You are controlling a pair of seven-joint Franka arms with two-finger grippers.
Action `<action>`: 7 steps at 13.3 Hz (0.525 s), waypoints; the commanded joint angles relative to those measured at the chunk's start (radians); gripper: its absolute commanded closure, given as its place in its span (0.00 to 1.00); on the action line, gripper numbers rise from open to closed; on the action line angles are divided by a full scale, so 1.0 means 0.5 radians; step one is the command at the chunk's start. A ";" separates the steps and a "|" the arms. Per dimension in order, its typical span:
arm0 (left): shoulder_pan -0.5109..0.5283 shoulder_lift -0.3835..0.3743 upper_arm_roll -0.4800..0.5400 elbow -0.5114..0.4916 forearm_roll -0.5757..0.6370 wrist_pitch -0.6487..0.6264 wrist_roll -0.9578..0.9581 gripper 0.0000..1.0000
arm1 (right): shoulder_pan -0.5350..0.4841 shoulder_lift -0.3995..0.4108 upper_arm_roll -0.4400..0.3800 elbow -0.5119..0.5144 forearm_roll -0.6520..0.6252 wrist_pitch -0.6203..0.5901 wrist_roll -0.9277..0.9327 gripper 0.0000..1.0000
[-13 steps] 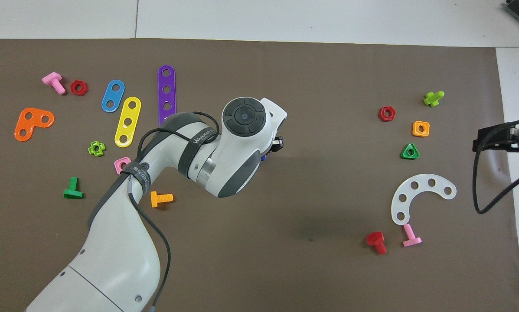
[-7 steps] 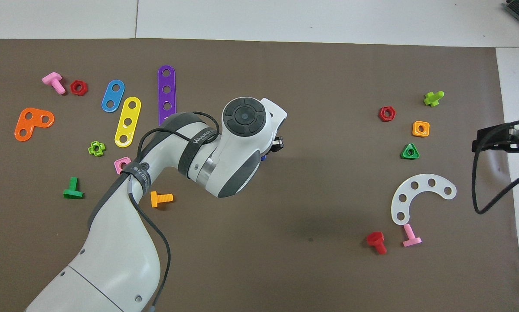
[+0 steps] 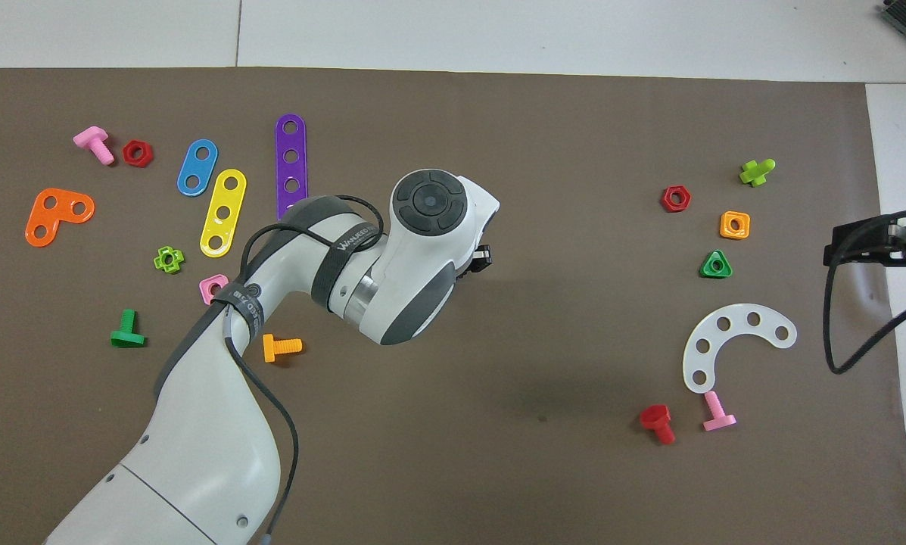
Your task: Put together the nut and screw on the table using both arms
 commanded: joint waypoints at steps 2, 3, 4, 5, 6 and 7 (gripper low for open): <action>-0.028 0.044 0.020 0.064 -0.054 0.029 0.007 0.73 | 0.000 -0.026 -0.005 -0.057 -0.019 0.054 -0.032 0.00; -0.028 0.044 0.023 0.058 -0.051 0.047 0.007 0.64 | -0.003 -0.032 -0.005 -0.067 -0.019 0.066 -0.032 0.00; -0.028 0.044 0.023 0.057 -0.048 0.051 0.010 0.52 | -0.009 -0.032 -0.005 -0.067 -0.019 0.073 -0.032 0.00; -0.028 0.044 0.023 0.048 -0.048 0.057 0.007 0.44 | -0.012 -0.032 -0.005 -0.070 -0.016 0.073 -0.032 0.00; -0.028 0.044 0.023 0.048 -0.048 0.060 0.010 0.44 | -0.015 -0.035 -0.005 -0.073 -0.016 0.073 -0.032 0.00; -0.028 0.044 0.023 0.045 -0.048 0.066 0.010 0.44 | -0.015 -0.035 -0.005 -0.073 -0.013 0.073 -0.032 0.00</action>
